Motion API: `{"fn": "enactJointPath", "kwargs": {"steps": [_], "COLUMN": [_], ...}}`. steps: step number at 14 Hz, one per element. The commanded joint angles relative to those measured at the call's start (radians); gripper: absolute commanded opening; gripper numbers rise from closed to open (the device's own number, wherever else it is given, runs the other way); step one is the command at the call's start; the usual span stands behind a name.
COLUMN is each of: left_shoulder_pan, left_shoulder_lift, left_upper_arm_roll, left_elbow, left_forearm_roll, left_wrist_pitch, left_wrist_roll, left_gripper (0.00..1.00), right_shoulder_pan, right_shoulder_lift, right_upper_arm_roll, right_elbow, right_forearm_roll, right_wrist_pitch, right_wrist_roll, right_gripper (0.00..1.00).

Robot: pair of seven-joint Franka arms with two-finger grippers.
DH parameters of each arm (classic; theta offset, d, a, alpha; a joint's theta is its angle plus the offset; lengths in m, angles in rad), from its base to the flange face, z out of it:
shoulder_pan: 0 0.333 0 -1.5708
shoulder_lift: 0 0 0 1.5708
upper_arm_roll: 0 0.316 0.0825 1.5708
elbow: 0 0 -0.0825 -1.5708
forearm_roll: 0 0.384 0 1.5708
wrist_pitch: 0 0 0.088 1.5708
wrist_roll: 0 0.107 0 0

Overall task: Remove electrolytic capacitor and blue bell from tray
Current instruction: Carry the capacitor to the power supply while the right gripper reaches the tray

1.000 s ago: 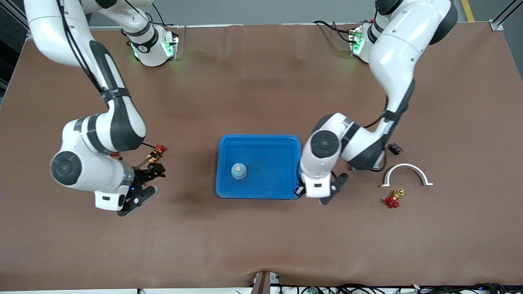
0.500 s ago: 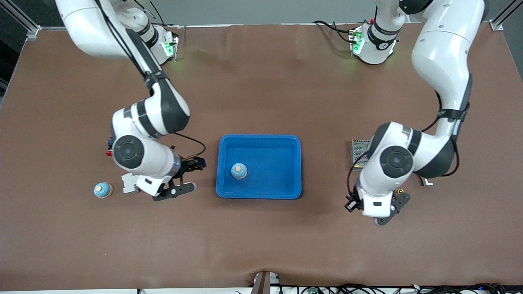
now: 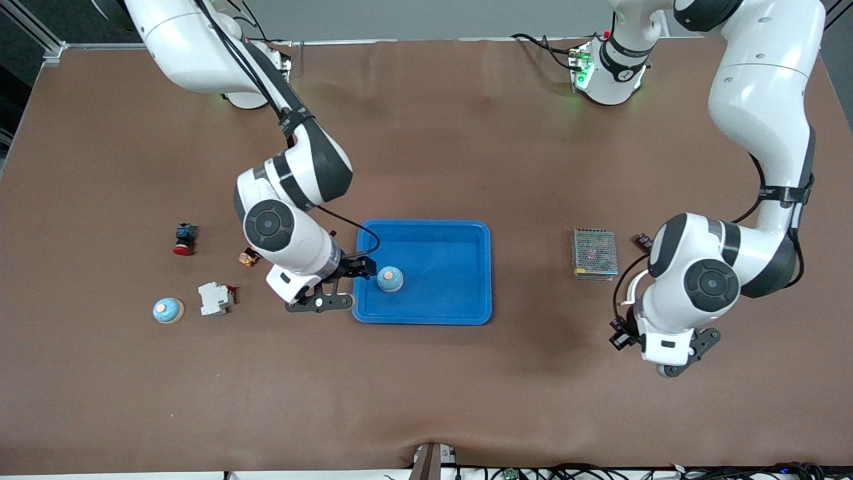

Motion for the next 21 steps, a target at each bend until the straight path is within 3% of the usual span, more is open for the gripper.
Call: {"fn": "enactJointPath", "kwargs": {"steps": [1,8,21], "left_shoulder_pan": [0.074,0.231,0.269], "left_shoulder_lift": [-0.006,0.065,0.022], "left_upper_arm_roll": [-0.006,-0.003,0.012], "left_elbow": [-0.022,-0.063,-0.274], "left_forearm_roll": [0.013,0.016,0.065], "left_wrist_pitch": [0.007,0.158,0.198], "left_wrist_roll": [0.103,0.321,0.319], "left_gripper": [0.00,0.00,0.00], "right_shoulder_pan": [0.025,0.085,0.122], "right_shoulder_lift": [0.040,0.113,0.162], "right_upper_arm_roll": [-0.008,-0.012,-0.012], "right_elbow": [0.001,0.001,-0.022], "right_forearm_roll": [0.014,-0.015,-0.057], "right_wrist_pitch": [0.076,0.162,0.200], "right_wrist_roll": [0.038,0.053,0.058], "right_gripper": [1.00,1.00,1.00]}}
